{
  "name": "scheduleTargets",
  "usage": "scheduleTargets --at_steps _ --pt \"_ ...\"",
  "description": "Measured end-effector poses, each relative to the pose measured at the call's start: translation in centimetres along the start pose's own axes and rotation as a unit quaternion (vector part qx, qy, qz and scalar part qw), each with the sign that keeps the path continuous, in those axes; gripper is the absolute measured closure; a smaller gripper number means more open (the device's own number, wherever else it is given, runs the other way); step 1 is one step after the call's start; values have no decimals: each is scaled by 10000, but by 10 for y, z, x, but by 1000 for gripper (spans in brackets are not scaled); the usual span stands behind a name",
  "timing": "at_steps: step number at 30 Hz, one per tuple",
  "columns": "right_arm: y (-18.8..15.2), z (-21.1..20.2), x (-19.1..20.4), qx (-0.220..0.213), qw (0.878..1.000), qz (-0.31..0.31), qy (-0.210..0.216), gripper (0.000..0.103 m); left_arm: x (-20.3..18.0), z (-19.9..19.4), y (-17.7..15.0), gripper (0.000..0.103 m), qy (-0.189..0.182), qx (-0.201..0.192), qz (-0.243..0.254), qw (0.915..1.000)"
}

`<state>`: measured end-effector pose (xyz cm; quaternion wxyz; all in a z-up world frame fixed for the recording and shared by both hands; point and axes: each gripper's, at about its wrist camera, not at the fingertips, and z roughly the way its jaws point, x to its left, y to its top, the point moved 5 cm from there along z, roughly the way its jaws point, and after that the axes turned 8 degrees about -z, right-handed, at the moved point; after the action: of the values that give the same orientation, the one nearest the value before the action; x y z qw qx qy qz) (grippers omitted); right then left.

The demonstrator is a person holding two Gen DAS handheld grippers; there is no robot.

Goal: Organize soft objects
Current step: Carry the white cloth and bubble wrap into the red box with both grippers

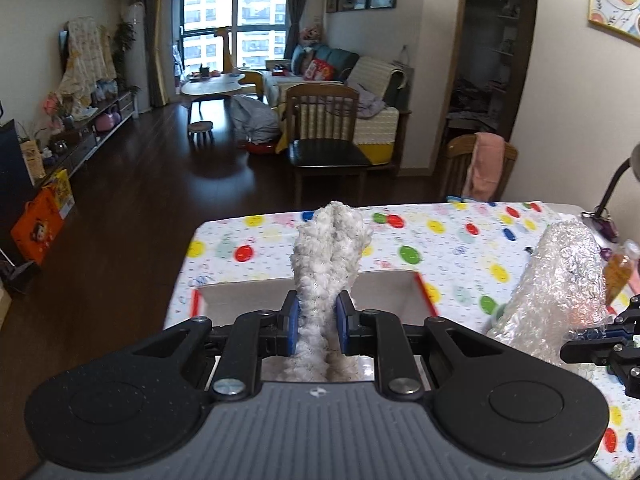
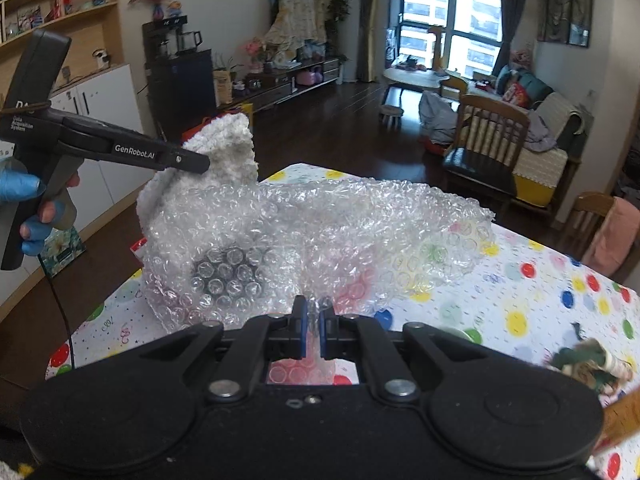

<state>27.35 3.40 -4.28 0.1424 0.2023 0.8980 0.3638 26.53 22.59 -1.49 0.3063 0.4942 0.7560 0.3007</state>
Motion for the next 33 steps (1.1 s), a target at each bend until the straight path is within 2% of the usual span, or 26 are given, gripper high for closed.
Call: scheduleTargets --at_steps 9,18,23,33 --pt "21 65 26 412 9973 -606 -5 98 44 29 -4 84 244 228 -57 9994" --pt "13 138 47 1032 9865 -1262 -125 98 59 68 -17 84 337 557 55 9979" --pt "7 158 57 1137 9829 -1441 -126 98 60 89 -25 84 320 768 103 9965" --pt "1 187 62 1402 9805 -1376 -58 98 65 118 -44 84 316 1140 146 9929"
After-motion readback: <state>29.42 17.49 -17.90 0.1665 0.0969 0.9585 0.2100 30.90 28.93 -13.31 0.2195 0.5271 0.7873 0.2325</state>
